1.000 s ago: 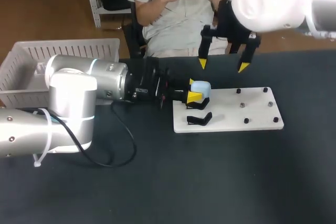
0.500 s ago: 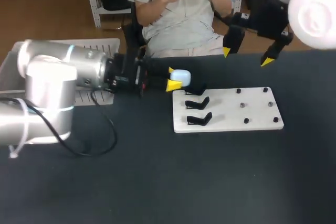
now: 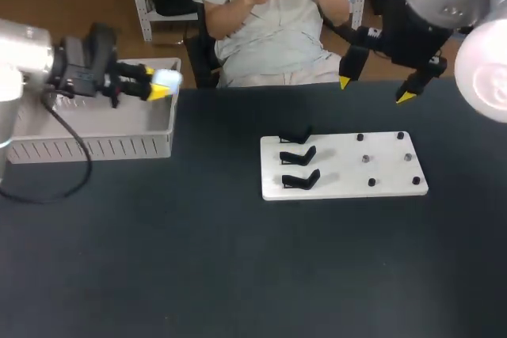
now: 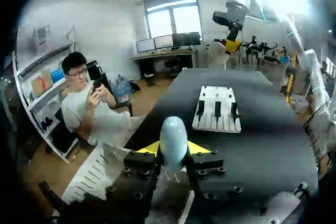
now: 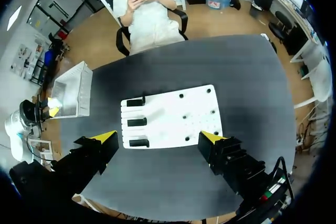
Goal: Pick up each earbud case from the left stands, insert the matching earbuds, close the lid, and place the case in the box.
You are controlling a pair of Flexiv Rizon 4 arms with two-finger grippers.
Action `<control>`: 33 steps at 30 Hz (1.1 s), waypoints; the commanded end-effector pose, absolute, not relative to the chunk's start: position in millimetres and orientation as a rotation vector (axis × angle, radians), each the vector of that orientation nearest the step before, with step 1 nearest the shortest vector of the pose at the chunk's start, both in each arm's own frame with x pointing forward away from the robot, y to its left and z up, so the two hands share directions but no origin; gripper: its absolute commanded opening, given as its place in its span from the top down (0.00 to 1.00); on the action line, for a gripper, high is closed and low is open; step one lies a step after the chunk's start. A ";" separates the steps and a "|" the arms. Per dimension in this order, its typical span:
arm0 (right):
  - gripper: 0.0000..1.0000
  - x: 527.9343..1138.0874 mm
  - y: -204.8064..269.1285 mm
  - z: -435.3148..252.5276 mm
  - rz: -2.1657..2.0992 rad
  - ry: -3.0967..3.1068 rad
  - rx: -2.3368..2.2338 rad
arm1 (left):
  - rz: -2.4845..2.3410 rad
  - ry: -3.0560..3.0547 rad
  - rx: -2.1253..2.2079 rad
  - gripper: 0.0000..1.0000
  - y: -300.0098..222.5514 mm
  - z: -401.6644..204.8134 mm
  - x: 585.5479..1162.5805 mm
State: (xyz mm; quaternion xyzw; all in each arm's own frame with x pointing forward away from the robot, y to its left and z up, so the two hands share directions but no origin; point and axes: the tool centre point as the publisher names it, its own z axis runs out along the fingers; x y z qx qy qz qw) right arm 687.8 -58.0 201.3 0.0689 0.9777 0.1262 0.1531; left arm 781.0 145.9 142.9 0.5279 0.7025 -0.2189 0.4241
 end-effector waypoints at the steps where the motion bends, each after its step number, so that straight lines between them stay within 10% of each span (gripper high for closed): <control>1: 0.00 684.3 -58.7 200.6 0.355 2.772 0.205 | -0.326 2.041 1.300 1.00 198.8 146.6 792.0; 12: 0.00 684.3 -58.7 200.6 0.355 2.772 0.205 | -0.180 2.114 1.228 1.00 244.0 139.1 823.9; 13: 0.00 684.3 -58.7 200.6 0.355 2.772 0.205 | -0.165 2.109 1.225 0.89 244.6 140.5 824.6; 15: 0.00 684.3 -58.7 200.6 0.355 2.772 0.205 | -0.152 2.091 1.210 0.03 246.5 143.2 825.7; 16: 0.00 684.3 -58.7 200.6 0.355 2.772 0.205 | -0.141 2.081 1.202 0.00 247.1 144.9 825.8; 33: 0.00 684.3 -58.7 200.6 0.355 2.772 0.205 | -0.140 1.986 1.189 0.00 239.0 167.9 809.2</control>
